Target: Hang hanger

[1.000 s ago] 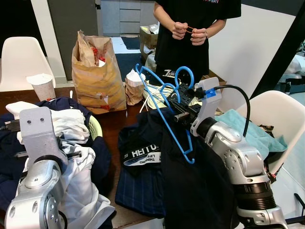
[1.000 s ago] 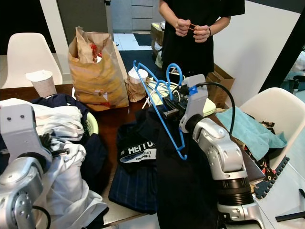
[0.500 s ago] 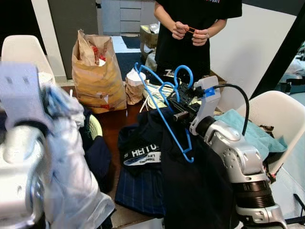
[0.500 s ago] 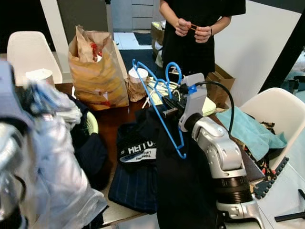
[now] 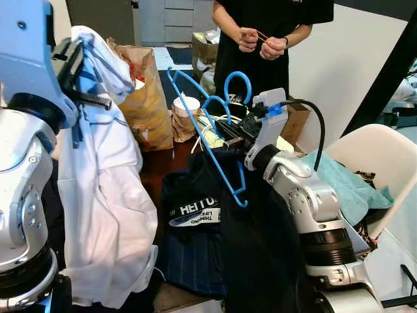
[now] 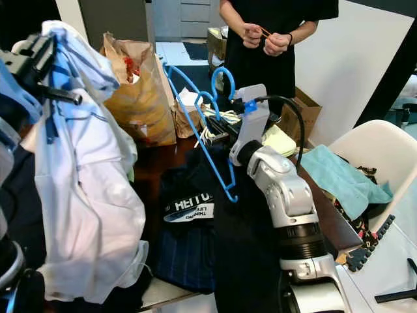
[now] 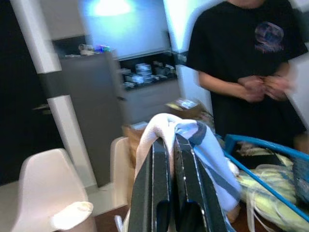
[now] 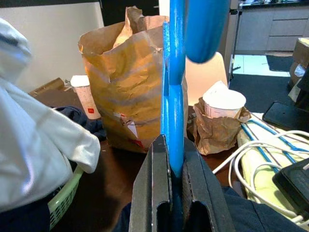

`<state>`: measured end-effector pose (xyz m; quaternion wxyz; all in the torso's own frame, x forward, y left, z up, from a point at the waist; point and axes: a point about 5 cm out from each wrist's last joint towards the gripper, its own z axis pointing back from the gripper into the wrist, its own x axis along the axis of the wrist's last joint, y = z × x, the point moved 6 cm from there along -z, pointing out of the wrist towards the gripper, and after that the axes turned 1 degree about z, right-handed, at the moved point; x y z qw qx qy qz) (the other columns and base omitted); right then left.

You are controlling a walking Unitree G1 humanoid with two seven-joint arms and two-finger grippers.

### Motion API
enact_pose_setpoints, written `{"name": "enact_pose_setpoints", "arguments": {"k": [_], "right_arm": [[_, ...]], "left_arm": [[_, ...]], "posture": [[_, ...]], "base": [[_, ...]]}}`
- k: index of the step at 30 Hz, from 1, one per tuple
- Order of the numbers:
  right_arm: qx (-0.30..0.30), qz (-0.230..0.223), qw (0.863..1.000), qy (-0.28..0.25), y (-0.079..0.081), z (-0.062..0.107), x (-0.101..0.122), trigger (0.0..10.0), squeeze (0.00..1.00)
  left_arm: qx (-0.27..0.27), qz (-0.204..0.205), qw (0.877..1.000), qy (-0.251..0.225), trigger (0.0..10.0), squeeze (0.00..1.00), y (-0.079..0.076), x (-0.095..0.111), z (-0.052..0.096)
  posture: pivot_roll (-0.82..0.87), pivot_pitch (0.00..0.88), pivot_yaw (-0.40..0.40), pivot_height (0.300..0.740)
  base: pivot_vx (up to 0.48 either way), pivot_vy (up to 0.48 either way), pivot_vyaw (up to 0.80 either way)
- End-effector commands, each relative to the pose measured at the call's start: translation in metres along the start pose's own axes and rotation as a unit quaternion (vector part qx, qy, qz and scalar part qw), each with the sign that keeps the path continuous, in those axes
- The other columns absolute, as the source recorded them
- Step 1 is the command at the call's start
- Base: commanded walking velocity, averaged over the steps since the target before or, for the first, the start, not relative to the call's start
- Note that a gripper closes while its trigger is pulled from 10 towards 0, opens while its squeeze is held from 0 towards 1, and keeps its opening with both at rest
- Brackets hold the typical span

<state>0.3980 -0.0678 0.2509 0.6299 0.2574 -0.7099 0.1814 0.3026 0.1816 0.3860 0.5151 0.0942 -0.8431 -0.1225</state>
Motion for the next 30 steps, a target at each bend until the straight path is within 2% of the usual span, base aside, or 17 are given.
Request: {"name": "enact_pose_setpoints", "arguments": {"k": [1, 2, 3, 5, 6, 12, 15, 16, 17, 19, 24, 27, 29, 30], "right_arm": [[0.001, 0.001, 1.000, -0.012, 0.000, -0.002, 0.007, 10.0, 0.00], [0.001, 0.001, 1.000, -0.012, 0.000, -0.002, 0.007, 10.0, 0.00], [0.002, -0.001, 1.000, -0.013, 0.001, -0.003, 0.006, 10.0, 0.00], [0.002, -0.001, 1.000, -0.013, 0.001, -0.003, 0.006, 10.0, 0.00], [0.007, -0.004, 1.000, -0.013, 0.002, -0.006, 0.006, 10.0, 0.00], [0.009, -0.006, 1.000, -0.015, 0.002, -0.008, 0.006, 10.0, 0.00], [0.012, -0.008, 1.000, -0.015, 0.003, -0.009, 0.004, 10.0, 0.00], [0.016, -0.009, 1.000, -0.013, 0.004, -0.008, 0.003, 10.0, 0.00], [0.016, -0.009, 1.000, -0.013, 0.004, -0.008, 0.003, 10.0, 0.00], [0.023, -0.011, 1.000, -0.010, 0.006, -0.007, 0.000, 10.0, 0.00], [0.027, -0.011, 1.000, -0.010, 0.007, -0.007, 0.000, 10.0, 0.00], [0.034, -0.016, 0.999, -0.013, 0.009, -0.006, 0.000, 10.0, 0.00], [0.034, -0.016, 0.999, -0.013, 0.009, -0.006, 0.000, 10.0, 0.00], [0.037, -0.018, 0.999, -0.014, 0.010, -0.005, 0.000, 10.0, 0.00]], "left_arm": [[-0.031, -0.002, 0.999, 0.009, 10.0, 0.00, -0.010, -0.003, 0.002], [-0.031, -0.002, 0.999, 0.009, 10.0, 0.00, -0.010, -0.003, 0.002], [-0.061, 0.000, 0.998, 0.022, 10.0, 0.00, -0.019, -0.007, 0.004], [-0.061, 0.000, 0.998, 0.022, 10.0, 0.00, -0.019, -0.007, 0.004], [-0.102, 0.034, 0.994, 0.024, 10.0, 0.00, -0.028, -0.006, 0.008], [-0.125, 0.063, 0.990, 0.022, 10.0, 0.00, -0.032, -0.007, 0.010], [-0.142, 0.073, 0.987, 0.034, 10.0, 0.00, -0.041, -0.017, 0.013], [-0.152, 0.078, 0.985, 0.041, 10.0, 0.00, -0.048, -0.022, 0.015], [-0.152, 0.078, 0.985, 0.041, 10.0, 0.00, -0.048, -0.022, 0.015], [-0.167, 0.089, 0.981, 0.049, 10.0, 0.00, -0.062, -0.029, 0.016], [-0.176, 0.096, 0.978, 0.050, 10.0, 0.00, -0.069, -0.029, 0.015], [-0.193, 0.111, 0.974, 0.047, 10.0, 0.00, -0.083, -0.028, 0.012], [-0.193, 0.111, 0.974, 0.047, 10.0, 0.00, -0.083, -0.028, 0.012], [-0.199, 0.116, 0.972, 0.044, 10.0, 0.00, -0.088, -0.026, 0.011]], "posture": [[0.10, 0.000, -0.079, 0.740], [0.10, 0.000, -0.079, 0.740], [0.10, 0.000, -0.079, 0.740], [0.10, 0.000, -0.079, 0.740], [0.11, 0.000, -0.084, 0.740], [0.11, 0.000, -0.082, 0.740], [0.11, 0.000, -0.082, 0.740], [0.10, 0.000, -0.083, 0.740], [0.10, 0.000, -0.083, 0.740], [0.10, 0.000, -0.083, 0.740], [0.10, 0.000, -0.081, 0.740], [0.09, 0.000, -0.079, 0.740], [0.09, 0.000, -0.079, 0.740], [0.09, 0.000, -0.077, 0.740]], "base": [[0.000, 0.000, 0.00], [0.000, 0.000, 0.00], [0.000, 0.000, 0.00], [0.000, 0.000, 0.00], [0.000, 0.000, 0.00], [0.000, 0.000, 0.00], [0.000, 0.000, 0.00], [0.000, 0.000, 0.00], [0.000, 0.000, 0.00], [-0.246, 0.000, 0.00], [-0.274, 0.000, 0.00], [-0.300, 0.000, 0.00], [-0.307, 0.000, 0.00], [-0.319, 0.000, 0.00]]}}
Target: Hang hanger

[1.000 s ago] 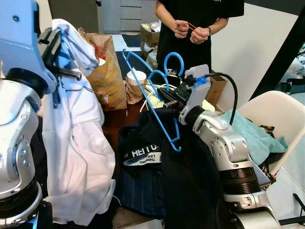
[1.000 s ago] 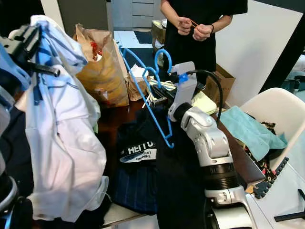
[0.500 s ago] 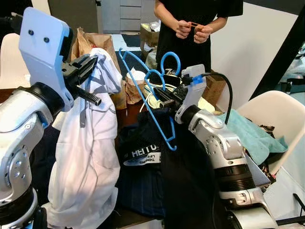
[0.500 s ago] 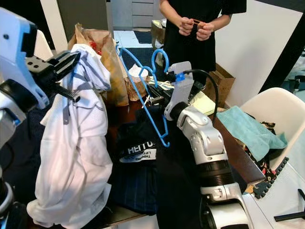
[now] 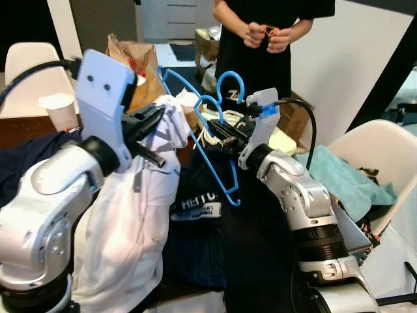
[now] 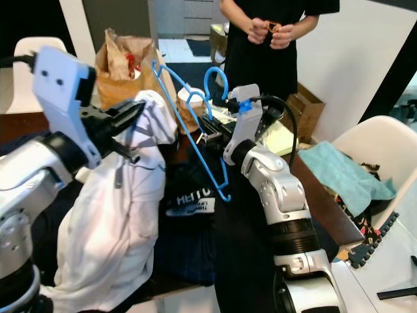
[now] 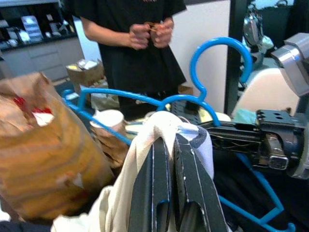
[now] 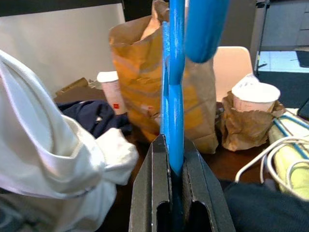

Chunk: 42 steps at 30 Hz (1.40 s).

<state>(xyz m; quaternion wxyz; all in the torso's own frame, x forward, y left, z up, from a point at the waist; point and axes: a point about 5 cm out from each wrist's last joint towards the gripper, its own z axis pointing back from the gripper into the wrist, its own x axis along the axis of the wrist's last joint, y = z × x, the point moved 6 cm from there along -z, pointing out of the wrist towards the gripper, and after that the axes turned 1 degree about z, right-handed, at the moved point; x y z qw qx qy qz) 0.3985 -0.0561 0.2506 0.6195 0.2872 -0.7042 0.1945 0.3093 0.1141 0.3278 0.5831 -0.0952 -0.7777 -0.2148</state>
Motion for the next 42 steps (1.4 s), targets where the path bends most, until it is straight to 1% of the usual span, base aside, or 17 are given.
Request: {"name": "enact_pose_setpoints", "arguments": {"k": [1, 3, 6, 21, 23, 25, 27, 28, 30, 31, 34, 35, 37, 39, 40, 41, 42], "right_arm": [[0.005, -0.006, 1.000, -0.008, 0.001, 0.002, 0.002, 10.0, 0.00], [0.009, -0.012, 1.000, -0.009, 0.003, 0.003, 0.000, 10.0, 0.00], [0.011, -0.014, 1.000, -0.008, 0.004, 0.003, -0.002, 10.0, 0.00], [0.010, -0.014, 1.000, -0.009, 0.003, 0.004, -0.002, 10.0, 0.00], [-0.001, -0.013, 1.000, -0.002, -0.001, 0.007, -0.007, 10.0, 0.00], [-0.001, -0.013, 1.000, -0.002, -0.001, 0.007, -0.007, 10.0, 0.00], [-0.015, -0.013, 1.000, 0.009, -0.006, 0.010, -0.014, 10.0, 0.00], [-0.015, -0.013, 1.000, 0.009, -0.006, 0.010, -0.014, 10.0, 0.00], [-0.029, -0.019, 0.999, 0.016, -0.012, 0.013, -0.019, 10.0, 0.00], [-0.038, -0.019, 0.999, 0.017, -0.016, 0.015, -0.020, 10.0, 0.00], [-0.044, -0.018, 0.999, 0.017, -0.019, 0.016, -0.020, 10.0, 0.00], [-0.063, -0.022, 0.998, 0.015, -0.027, 0.020, -0.020, 10.0, 0.00], [-0.063, -0.022, 0.998, 0.015, -0.027, 0.020, -0.020, 10.0, 0.00], [-0.083, -0.025, 0.996, 0.013, -0.036, 0.024, -0.019, 10.0, 0.00], [-0.083, -0.025, 0.996, 0.013, -0.036, 0.024, -0.019, 10.0, 0.00], [-0.092, -0.025, 0.995, 0.013, -0.040, 0.026, -0.019, 10.0, 0.00], [-0.092, -0.025, 0.995, 0.013, -0.040, 0.026, -0.019, 10.0, 0.00]], "left_arm": [[-0.011, -0.001, 1.000, -0.014, 10.0, 0.00, -0.006, 0.006, -0.003], [-0.023, 0.007, 0.999, -0.022, 10.0, 0.00, -0.013, 0.008, -0.009], [-0.032, 0.011, 0.999, -0.027, 10.0, 0.00, -0.019, 0.009, -0.013], [-0.043, 0.024, 0.998, -0.031, 10.0, 0.00, -0.029, 0.007, -0.017], [-0.061, 0.045, 0.997, -0.025, 10.0, 0.00, -0.042, -0.001, -0.020], [-0.061, 0.045, 0.997, -0.025, 10.0, 0.00, -0.042, -0.001, -0.020], [-0.075, 0.070, 0.995, -0.015, 10.0, 0.00, -0.054, -0.013, -0.021], [-0.075, 0.070, 0.995, -0.015, 10.0, 0.00, -0.054, -0.013, -0.021], [-0.080, 0.091, 0.993, -0.003, 10.0, 0.00, -0.061, -0.027, -0.020], [-0.086, 0.088, 0.992, 0.011, 10.0, 0.00, -0.064, -0.037, -0.017], [-0.091, 0.084, 0.992, 0.020, 10.0, 0.00, -0.066, -0.044, -0.015], [-0.112, 0.081, 0.989, 0.044, 10.0, 0.00, -0.070, -0.058, -0.007], [-0.112, 0.081, 0.989, 0.044, 10.0, 0.00, -0.070, -0.058, -0.007], [-0.128, 0.075, 0.986, 0.072, 10.0, 0.00, -0.073, -0.074, 0.003], [-0.128, 0.075, 0.986, 0.072, 10.0, 0.00, -0.073, -0.074, 0.003], [-0.128, 0.069, 0.986, 0.085, 10.0, 0.00, -0.072, -0.082, 0.007], [-0.128, 0.069, 0.986, 0.085, 10.0, 0.00, -0.072, -0.082, 0.007]], "posture": [[0.09, 0.000, -0.077, 0.740], [0.09, 0.000, -0.077, 0.740], [0.09, 0.000, -0.077, 0.740], [0.08, 0.000, -0.075, 0.740], [0.08, 0.000, -0.072, 0.740], [0.08, 0.000, -0.072, 0.740], [0.07, 0.000, -0.067, 0.740], [0.07, 0.000, -0.067, 0.740], [0.07, 0.000, -0.065, 0.740], [0.07, 0.000, -0.063, 0.740], [0.07, 0.000, -0.063, 0.740], [0.06, 0.000, -0.060, 0.740], [0.06, 0.000, -0.060, 0.740], [0.07, 0.000, -0.058, 0.740], [0.07, 0.000, -0.058, 0.740], [0.07, 0.000, -0.056, 0.740], [0.07, 0.000, -0.056, 0.740]], "base": [[-0.319, 0.000, 0.00], [-0.324, 0.000, 0.00], [-0.324, 0.000, 0.00], [-0.332, 0.000, 0.00], [-0.341, 0.000, 0.00], [-0.341, 0.000, 0.00], [-0.169, 0.000, 0.00], [0.000, 0.000, 0.00], [0.000, 0.000, -0.74], [0.000, 0.000, -0.79], [0.000, 0.000, -0.79], [0.000, 0.000, -0.79], [0.000, 0.000, -0.79], [0.000, 0.000, -0.79], [0.000, 0.000, -0.79], [0.000, 0.000, -0.79], [0.000, 0.000, -0.79]]}}
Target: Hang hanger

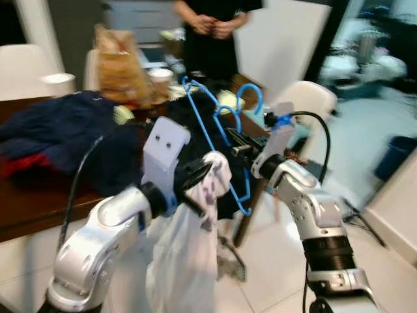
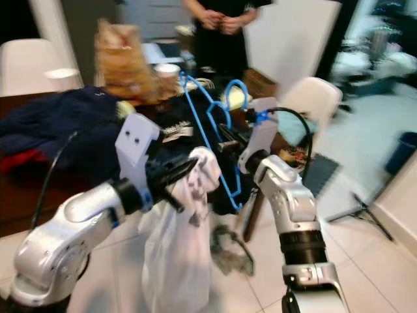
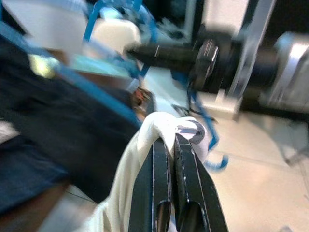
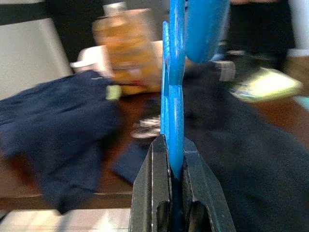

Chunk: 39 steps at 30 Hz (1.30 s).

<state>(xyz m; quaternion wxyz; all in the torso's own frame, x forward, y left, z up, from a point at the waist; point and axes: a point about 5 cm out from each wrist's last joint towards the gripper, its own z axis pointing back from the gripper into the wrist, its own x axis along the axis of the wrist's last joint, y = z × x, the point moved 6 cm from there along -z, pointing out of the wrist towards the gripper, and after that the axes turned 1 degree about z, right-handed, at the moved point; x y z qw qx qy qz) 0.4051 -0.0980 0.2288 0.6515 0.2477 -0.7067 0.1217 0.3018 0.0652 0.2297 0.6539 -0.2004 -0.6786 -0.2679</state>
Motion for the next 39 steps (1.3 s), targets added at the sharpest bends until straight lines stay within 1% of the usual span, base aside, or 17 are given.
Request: {"name": "enact_pose_setpoints", "arguments": {"k": [1, 2, 3, 4, 6, 8, 11, 14, 18, 20, 24, 27, 28, 31, 33, 35, 39], "right_arm": [[-0.007, -0.002, 1.000, 0.005, -0.003, 0.001, -0.004, 10.0, 0.00], [-0.019, -0.001, 1.000, 0.005, -0.008, 0.002, -0.004, 10.0, 0.00], [-0.056, 0.006, 0.998, 0.012, -0.023, 0.006, -0.009, 10.0, 0.00], [-0.056, 0.006, 0.998, 0.012, -0.023, 0.006, -0.009, 10.0, 0.00], [-0.117, 0.023, 0.992, 0.037, -0.049, 0.015, -0.021, 10.0, 0.00], [-0.117, 0.023, 0.992, 0.037, -0.049, 0.015, -0.021, 10.0, 0.00], [-0.150, 0.040, 0.985, 0.071, -0.066, 0.029, -0.037, 10.0, 0.00], [-0.152, 0.042, 0.985, 0.076, -0.068, 0.031, -0.040, 10.0, 0.00], [-0.141, 0.042, 0.984, 0.099, -0.064, 0.036, -0.055, 10.0, 0.00], [-0.136, 0.041, 0.983, 0.116, -0.061, 0.043, -0.068, 10.0, 0.00], [-0.138, 0.040, 0.982, 0.126, -0.061, 0.050, -0.077, 10.0, 0.00], [-0.151, 0.039, 0.978, 0.137, -0.068, 0.061, -0.085, 10.0, 0.00], [-0.160, 0.039, 0.975, 0.146, -0.073, 0.069, -0.092, 10.0, 0.00], [-0.169, 0.040, 0.972, 0.156, -0.078, 0.077, -0.098, 10.0, 0.00], [-0.183, 0.040, 0.968, 0.170, -0.087, 0.087, -0.107, 10.0, 0.00], [-0.185, 0.040, 0.967, 0.173, -0.089, 0.089, -0.109, 10.0, 0.00], [-0.187, 0.038, 0.966, 0.172, -0.091, 0.088, -0.108, 10.0, 0.00]], "left_arm": [[-0.011, -0.009, 1.000, -0.008, 10.0, 0.00, -0.004, 0.003, 0.000], [-0.004, -0.014, 1.000, 0.003, 10.0, 0.00, -0.001, -0.005, 0.002], [0.029, -0.022, 0.999, 0.011, 10.0, 0.00, 0.012, -0.013, 0.005], [0.029, -0.022, 0.999, 0.011, 10.0, 0.00, 0.012, -0.013, 0.005], [0.088, -0.026, 0.996, 0.017, 10.0, 0.00, 0.034, -0.024, 0.012], [0.088, -0.026, 0.996, 0.017, 10.0, 0.00, 0.034, -0.024, 0.012], [0.151, -0.047, 0.987, 0.037, 10.0, 0.00, 0.058, -0.040, 0.025], [0.161, -0.050, 0.985, 0.041, 10.0, 0.00, 0.062, -0.043, 0.028], [0.192, -0.063, 0.978, 0.051, 10.0, 0.00, 0.072, -0.051, 0.033], [0.213, -0.050, 0.974, 0.062, 10.0, 0.00, 0.078, -0.062, 0.040], [0.232, -0.032, 0.970, 0.067, 10.0, 0.00, 0.081, -0.072, 0.046], [0.251, -0.012, 0.966, 0.064, 10.0, 0.00, 0.082, -0.078, 0.051], [0.264, 0.003, 0.962, 0.066, 10.0, 0.00, 0.083, -0.084, 0.055], [0.273, 0.012, 0.959, 0.073, 10.0, 0.00, 0.083, -0.091, 0.060], [0.298, 0.020, 0.950, 0.092, 10.0, 0.00, 0.088, -0.106, 0.069], [0.304, 0.019, 0.948, 0.096, 10.0, 0.00, 0.091, -0.108, 0.071], [0.318, 0.021, 0.944, 0.081, 10.0, 0.00, 0.099, -0.101, 0.072]], "posture": [[0.07, 0.000, -0.056, 0.740], [0.07, 0.000, -0.055, 0.740], [0.07, 0.000, -0.046, 0.740], [0.07, 0.000, -0.046, 0.740], [0.07, 0.000, -0.051, 0.740], [0.07, 0.000, -0.051, 0.740], [0.07, 0.000, -0.061, 0.740], [0.07, 0.000, -0.061, 0.740], [0.06, 0.000, -0.066, 0.740], [0.05, 0.000, -0.064, 0.740], [0.05, 0.000, -0.067, 0.740], [0.05, 0.000, -0.068, 0.740], [0.05, 0.000, -0.067, 0.740], [0.05, 0.000, -0.066, 0.740], [0.05, 0.000, -0.059, 0.740], [0.05, 0.000, -0.059, 0.740], [0.04, 0.000, -0.055, 0.740]], "base": [[0.000, 0.000, -0.79], [0.000, 0.000, -0.79], [0.000, 0.000, -0.79], [0.000, 0.000, -0.79], [0.000, 0.000, -0.78], [0.000, 0.000, -0.79], [0.000, 0.000, -0.78], [0.000, 0.000, -0.78], [0.000, 0.000, -0.78], [0.000, 0.000, -0.78], [0.000, 0.000, -0.78], [0.000, 0.000, -0.78], [0.000, 0.000, -0.78], [0.000, 0.000, -0.79], [0.000, 0.000, -0.79], [0.000, 0.000, -0.79], [0.000, 0.000, -0.79]]}}
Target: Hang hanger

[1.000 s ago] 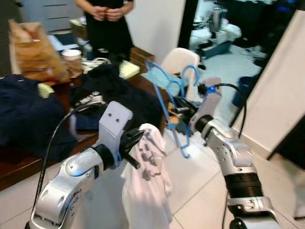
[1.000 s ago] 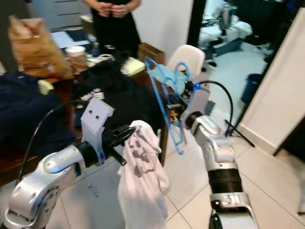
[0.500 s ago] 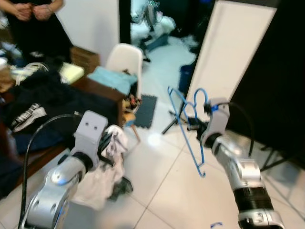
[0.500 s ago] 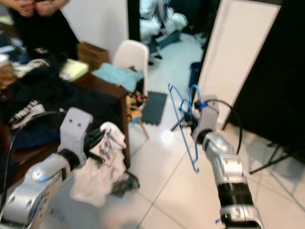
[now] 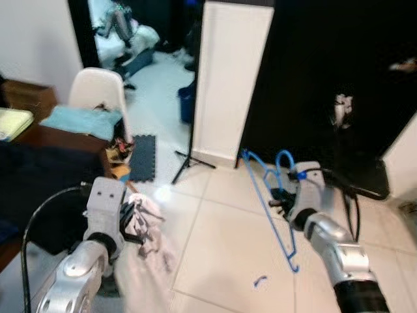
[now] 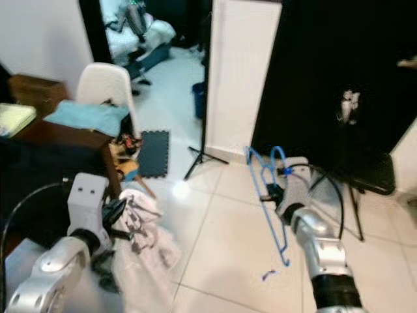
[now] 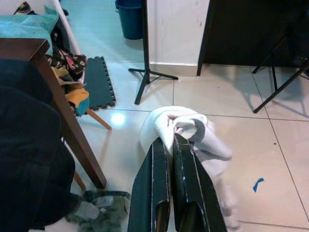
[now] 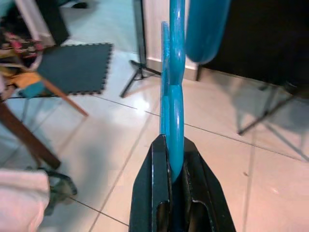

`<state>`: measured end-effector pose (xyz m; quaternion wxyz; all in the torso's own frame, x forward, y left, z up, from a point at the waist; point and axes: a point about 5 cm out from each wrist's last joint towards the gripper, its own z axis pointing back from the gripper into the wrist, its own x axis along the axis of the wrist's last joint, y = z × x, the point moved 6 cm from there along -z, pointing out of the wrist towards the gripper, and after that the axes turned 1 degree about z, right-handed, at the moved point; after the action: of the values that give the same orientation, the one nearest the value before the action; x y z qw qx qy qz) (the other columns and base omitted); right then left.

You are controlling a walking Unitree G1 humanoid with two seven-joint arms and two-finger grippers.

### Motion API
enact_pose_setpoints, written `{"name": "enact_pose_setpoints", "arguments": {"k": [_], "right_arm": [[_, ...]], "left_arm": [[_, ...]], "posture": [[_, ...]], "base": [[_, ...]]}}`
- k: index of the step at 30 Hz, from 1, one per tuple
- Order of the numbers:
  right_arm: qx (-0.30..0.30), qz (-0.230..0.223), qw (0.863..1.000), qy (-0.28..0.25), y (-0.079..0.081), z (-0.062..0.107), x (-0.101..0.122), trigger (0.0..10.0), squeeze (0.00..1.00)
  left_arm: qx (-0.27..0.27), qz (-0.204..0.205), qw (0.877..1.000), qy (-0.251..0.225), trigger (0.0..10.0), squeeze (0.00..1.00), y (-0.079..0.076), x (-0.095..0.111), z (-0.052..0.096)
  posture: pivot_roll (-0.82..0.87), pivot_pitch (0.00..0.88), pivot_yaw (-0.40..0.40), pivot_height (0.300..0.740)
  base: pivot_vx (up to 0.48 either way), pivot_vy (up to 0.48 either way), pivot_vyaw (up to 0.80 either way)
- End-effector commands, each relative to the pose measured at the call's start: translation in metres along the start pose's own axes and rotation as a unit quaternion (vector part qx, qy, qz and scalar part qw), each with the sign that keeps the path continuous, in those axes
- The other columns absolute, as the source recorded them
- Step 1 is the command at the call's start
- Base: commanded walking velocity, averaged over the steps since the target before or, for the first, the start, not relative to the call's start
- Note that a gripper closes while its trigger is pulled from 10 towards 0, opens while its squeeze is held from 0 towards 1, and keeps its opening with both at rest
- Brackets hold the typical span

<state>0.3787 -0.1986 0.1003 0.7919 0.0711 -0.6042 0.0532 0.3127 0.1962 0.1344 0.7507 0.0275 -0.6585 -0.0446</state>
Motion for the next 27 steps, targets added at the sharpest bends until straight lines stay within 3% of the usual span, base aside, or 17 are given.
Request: {"name": "enact_pose_setpoints", "arguments": {"k": [1, 2, 3, 4, 7, 10, 13, 14, 16, 23, 25, 27], "right_arm": [[0.006, 0.001, 1.000, -0.005, 0.001, -0.002, 0.003, 10.0, 0.00], [0.013, 0.000, 1.000, -0.011, 0.002, -0.004, 0.008, 10.0, 0.00], [0.013, 0.000, 1.000, -0.011, 0.002, -0.004, 0.008, 10.0, 0.00], [0.022, 0.002, 1.000, -0.020, 0.004, -0.006, 0.015, 10.0, 0.00], [0.049, 0.019, 0.998, -0.038, 0.011, -0.009, 0.031, 10.0, 0.00], [0.057, 0.025, 0.997, -0.042, 0.013, -0.010, 0.036, 10.0, 0.00], [0.103, 0.040, 0.992, -0.064, 0.027, -0.010, 0.054, 10.0, 0.00], [0.103, 0.040, 0.992, -0.064, 0.027, -0.010, 0.054, 10.0, 0.00], [0.114, 0.042, 0.990, -0.072, 0.031, -0.010, 0.061, 10.0, 0.00], [0.134, 0.045, 0.986, -0.088, 0.035, -0.011, 0.076, 10.0, 0.00], [0.155, 0.048, 0.982, -0.097, 0.038, -0.009, 0.086, 10.0, 0.00], [0.167, 0.048, 0.979, -0.103, 0.038, -0.008, 0.092, 10.0, 0.00]], "left_arm": [[-0.012, 0.002, 0.999, -0.044, 10.0, 0.00, -0.001, 0.025, -0.005], [-0.030, -0.009, 0.997, -0.073, 10.0, 0.00, -0.003, 0.045, -0.009], [-0.030, -0.009, 0.997, -0.073, 10.0, 0.00, -0.003, 0.045, -0.009], [-0.057, -0.033, 0.993, -0.102, 10.0, 0.00, -0.008, 0.066, -0.013], [-0.129, -0.116, 0.974, -0.146, 10.0, 0.00, -0.027, 0.102, -0.018], [-0.146, -0.132, 0.969, -0.148, 10.0, 0.00, -0.030, 0.105, -0.020], [-0.146, -0.204, 0.957, -0.148, 10.0, 0.00, -0.018, 0.109, -0.039], [-0.146, -0.204, 0.957, -0.148, 10.0, 0.00, -0.018, 0.109, -0.039], [-0.148, -0.255, 0.943, -0.152, 10.0, 0.00, -0.016, 0.116, -0.044], [-0.157, -0.308, 0.924, -0.164, 10.0, 0.00, -0.014, 0.134, -0.050], [-0.161, -0.343, 0.911, -0.164, 10.0, 0.00, -0.007, 0.142, -0.052], [-0.163, -0.353, 0.906, -0.165, 10.0, 0.00, -0.004, 0.147, -0.053]], "posture": [[0.04, 0.000, -0.061, 0.740], [0.04, 0.000, -0.062, 0.740], [0.04, 0.000, -0.062, 0.740], [0.04, 0.000, -0.063, 0.740], [0.03, 0.000, -0.058, 0.740], [0.03, 0.000, -0.058, 0.740], [0.02, 0.000, -0.055, 0.740], [0.02, 0.000, -0.055, 0.740], [0.02, 0.000, -0.056, 0.740], [0.02, 0.000, -0.056, 0.740], [0.01, 0.000, -0.058, 0.740], [0.01, 0.000, -0.063, 0.740]], "base": [[0.000, 0.000, -0.79], [0.000, 0.000, -0.79], [0.000, 0.000, -0.79], [0.000, 0.000, -0.78], [0.000, 0.000, -0.78], [0.000, 0.000, -0.78], [0.000, 0.000, -0.78], [0.000, 0.000, -0.78], [0.000, 0.000, -0.78], [0.000, 0.000, -0.78], [0.000, 0.000, -0.78], [0.000, 0.000, -0.79]]}}
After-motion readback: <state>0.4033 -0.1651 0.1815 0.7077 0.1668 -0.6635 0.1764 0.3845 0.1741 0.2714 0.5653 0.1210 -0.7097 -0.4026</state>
